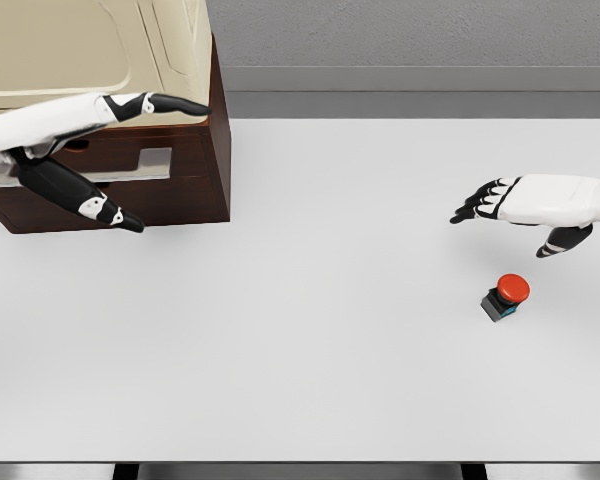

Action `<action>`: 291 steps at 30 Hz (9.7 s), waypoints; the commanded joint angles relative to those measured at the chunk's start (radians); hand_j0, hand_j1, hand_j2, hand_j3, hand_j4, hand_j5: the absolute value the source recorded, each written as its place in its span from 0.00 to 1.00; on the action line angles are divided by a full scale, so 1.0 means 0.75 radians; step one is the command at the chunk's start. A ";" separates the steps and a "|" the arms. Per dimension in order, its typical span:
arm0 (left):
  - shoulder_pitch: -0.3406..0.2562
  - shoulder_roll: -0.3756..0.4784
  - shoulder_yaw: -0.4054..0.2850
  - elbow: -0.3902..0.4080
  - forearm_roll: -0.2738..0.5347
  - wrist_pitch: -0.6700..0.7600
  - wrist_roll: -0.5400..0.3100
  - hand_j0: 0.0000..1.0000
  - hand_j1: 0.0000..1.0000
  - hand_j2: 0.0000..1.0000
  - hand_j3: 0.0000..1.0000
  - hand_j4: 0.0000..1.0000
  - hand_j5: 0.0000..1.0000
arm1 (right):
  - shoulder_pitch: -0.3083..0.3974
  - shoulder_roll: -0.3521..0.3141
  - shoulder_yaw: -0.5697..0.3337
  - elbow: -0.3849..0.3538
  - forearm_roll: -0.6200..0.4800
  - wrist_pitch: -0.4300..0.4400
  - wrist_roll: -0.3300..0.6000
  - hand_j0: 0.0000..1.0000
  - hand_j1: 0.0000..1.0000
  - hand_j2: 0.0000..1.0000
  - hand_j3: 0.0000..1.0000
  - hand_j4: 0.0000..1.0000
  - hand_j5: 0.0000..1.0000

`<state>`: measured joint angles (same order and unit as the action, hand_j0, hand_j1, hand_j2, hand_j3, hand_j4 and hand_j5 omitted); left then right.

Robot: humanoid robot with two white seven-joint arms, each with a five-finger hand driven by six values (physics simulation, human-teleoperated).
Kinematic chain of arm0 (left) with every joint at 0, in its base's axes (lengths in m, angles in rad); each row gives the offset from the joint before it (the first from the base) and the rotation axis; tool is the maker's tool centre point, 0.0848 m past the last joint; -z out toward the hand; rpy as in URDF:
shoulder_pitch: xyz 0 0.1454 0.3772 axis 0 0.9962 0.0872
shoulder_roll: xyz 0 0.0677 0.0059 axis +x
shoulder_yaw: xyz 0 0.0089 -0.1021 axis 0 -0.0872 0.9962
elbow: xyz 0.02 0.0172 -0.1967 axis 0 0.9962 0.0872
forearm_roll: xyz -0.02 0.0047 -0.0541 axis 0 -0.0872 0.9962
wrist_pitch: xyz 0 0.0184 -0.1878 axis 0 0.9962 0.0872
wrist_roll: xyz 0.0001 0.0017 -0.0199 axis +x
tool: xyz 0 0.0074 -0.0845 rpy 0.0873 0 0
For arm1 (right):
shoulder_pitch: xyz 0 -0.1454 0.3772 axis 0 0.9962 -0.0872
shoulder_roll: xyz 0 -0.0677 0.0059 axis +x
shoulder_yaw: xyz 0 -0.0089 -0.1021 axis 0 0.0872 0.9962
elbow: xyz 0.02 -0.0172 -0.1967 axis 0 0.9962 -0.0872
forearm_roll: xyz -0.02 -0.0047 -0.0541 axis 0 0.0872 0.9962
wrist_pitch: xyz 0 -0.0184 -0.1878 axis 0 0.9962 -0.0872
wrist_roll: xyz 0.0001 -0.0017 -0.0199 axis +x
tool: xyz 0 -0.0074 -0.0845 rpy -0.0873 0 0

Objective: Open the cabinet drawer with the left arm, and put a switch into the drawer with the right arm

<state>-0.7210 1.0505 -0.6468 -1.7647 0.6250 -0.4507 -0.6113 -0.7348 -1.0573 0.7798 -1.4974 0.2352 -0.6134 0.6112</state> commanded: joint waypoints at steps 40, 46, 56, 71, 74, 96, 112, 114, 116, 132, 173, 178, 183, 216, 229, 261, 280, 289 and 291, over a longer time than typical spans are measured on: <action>-0.354 0.295 -0.494 0.003 0.077 0.445 0.001 1.00 1.00 1.00 1.00 1.00 1.00 | 0.178 -0.120 -0.011 -0.145 -0.009 0.003 0.000 1.00 1.00 1.00 1.00 1.00 1.00; -0.225 0.332 -0.359 0.009 0.069 0.503 0.001 1.00 1.00 1.00 1.00 1.00 1.00 | 0.186 -0.122 -0.007 -0.172 -0.009 0.003 0.000 1.00 1.00 1.00 1.00 1.00 1.00; -0.190 0.317 -0.273 0.019 0.022 0.583 0.001 1.00 1.00 1.00 1.00 1.00 1.00 | 0.221 -0.110 -0.005 -0.165 -0.009 0.003 0.000 0.99 0.99 0.99 0.99 0.99 0.99; -0.157 0.303 -0.273 0.081 0.001 0.595 0.001 1.00 1.00 1.00 1.00 1.00 1.00 | 0.237 -0.106 -0.005 -0.155 -0.009 0.003 0.000 0.84 0.84 0.84 0.84 0.84 0.84; -0.155 0.303 -0.273 0.093 -0.001 0.595 0.001 1.00 1.00 1.00 1.00 1.00 1.00 | 0.235 -0.106 -0.007 -0.155 -0.009 0.003 0.000 0.83 0.83 0.83 0.83 0.83 0.83; -0.129 0.303 -0.269 0.122 -0.003 0.595 0.001 1.00 1.00 1.00 1.00 1.00 1.00 | 0.235 -0.108 -0.011 -0.155 -0.009 0.003 0.000 0.56 0.56 0.56 0.56 0.56 0.56; -0.076 0.301 -0.244 0.119 -0.001 0.595 0.001 1.00 1.00 1.00 1.00 1.00 1.00 | 0.223 -0.104 -0.019 -0.157 -0.017 0.003 0.000 0.54 0.54 0.54 0.54 0.54 0.54; -0.053 0.301 -0.230 0.119 -0.001 0.595 0.001 1.00 1.00 1.00 1.00 1.00 1.00 | 0.213 -0.102 -0.019 -0.157 -0.017 0.003 0.000 0.53 0.53 0.53 0.53 0.53 0.53; -0.008 0.303 -0.183 0.117 0.003 0.595 0.001 1.00 1.00 1.00 1.00 1.00 1.00 | 0.205 -0.098 -0.019 -0.157 -0.019 0.003 0.000 0.53 0.53 0.53 0.53 0.53 0.53; 0.074 0.326 -0.152 0.070 0.020 0.597 0.001 1.00 1.00 1.00 1.00 1.00 1.00 | 0.178 -0.069 -0.019 -0.153 -0.023 0.003 0.000 0.53 0.53 0.53 0.53 0.53 0.53; 0.141 0.485 -0.150 0.003 0.290 0.646 0.001 1.00 1.00 1.00 1.00 1.00 1.00 | 0.072 0.131 -0.011 -0.045 -0.025 0.003 0.000 0.44 0.44 0.44 0.44 0.44 0.44; 0.141 0.495 -0.150 0.003 0.302 0.646 0.001 1.00 1.00 1.00 1.00 1.00 1.00 | 0.055 0.160 -0.007 -0.024 -0.025 0.003 0.000 0.44 0.44 0.44 0.44 0.44 0.44; 0.143 0.477 -0.150 0.003 0.302 0.646 0.001 1.00 1.00 1.00 1.00 1.00 1.00 | 0.039 0.185 -0.005 -0.020 -0.025 0.003 0.000 0.44 0.44 0.44 0.44 0.44 0.44; 0.200 0.424 -0.150 0.001 0.396 0.634 0.001 1.00 1.00 1.00 1.00 1.00 1.00 | -0.110 0.418 0.048 0.060 -0.025 0.003 0.000 0.43 0.43 0.43 0.43 0.43 0.43; 0.213 0.383 -0.150 0.001 0.404 0.636 0.001 1.00 1.00 1.00 1.00 1.00 1.00 | -0.184 0.508 0.093 0.084 -0.025 0.003 0.000 0.42 0.42 0.42 0.42 0.42 0.42; 0.237 0.311 -0.150 0.001 0.437 0.634 0.001 0.84 0.84 0.84 0.84 0.84 0.84 | -0.387 0.659 0.210 0.162 -0.025 0.003 0.000 0.42 0.42 0.42 0.42 0.42 0.42; 0.284 0.272 -0.154 0.001 0.482 0.630 0.001 0.82 0.82 0.82 0.82 0.82 0.82 | -0.477 0.731 0.257 0.162 -0.025 0.028 0.000 0.41 0.41 0.41 0.41 0.41 0.41; 0.317 0.317 -0.160 0.001 0.484 0.636 0.001 0.83 0.83 0.83 0.83 0.83 0.83 | -0.522 0.763 0.257 0.160 -0.027 0.030 0.000 0.41 0.41 0.41 0.41 0.41 0.41; 0.319 0.326 -0.164 -0.001 0.486 0.636 0.001 0.83 0.83 0.83 0.83 0.83 0.83 | -0.530 0.776 0.259 0.158 -0.027 0.032 0.000 0.41 0.41 0.41 0.41 0.41 0.41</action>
<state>-0.4824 1.3266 -0.6617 -1.7297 0.9702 0.0242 -0.6528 -1.1382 -0.4844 0.9742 -1.3780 0.2199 -0.5924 0.6115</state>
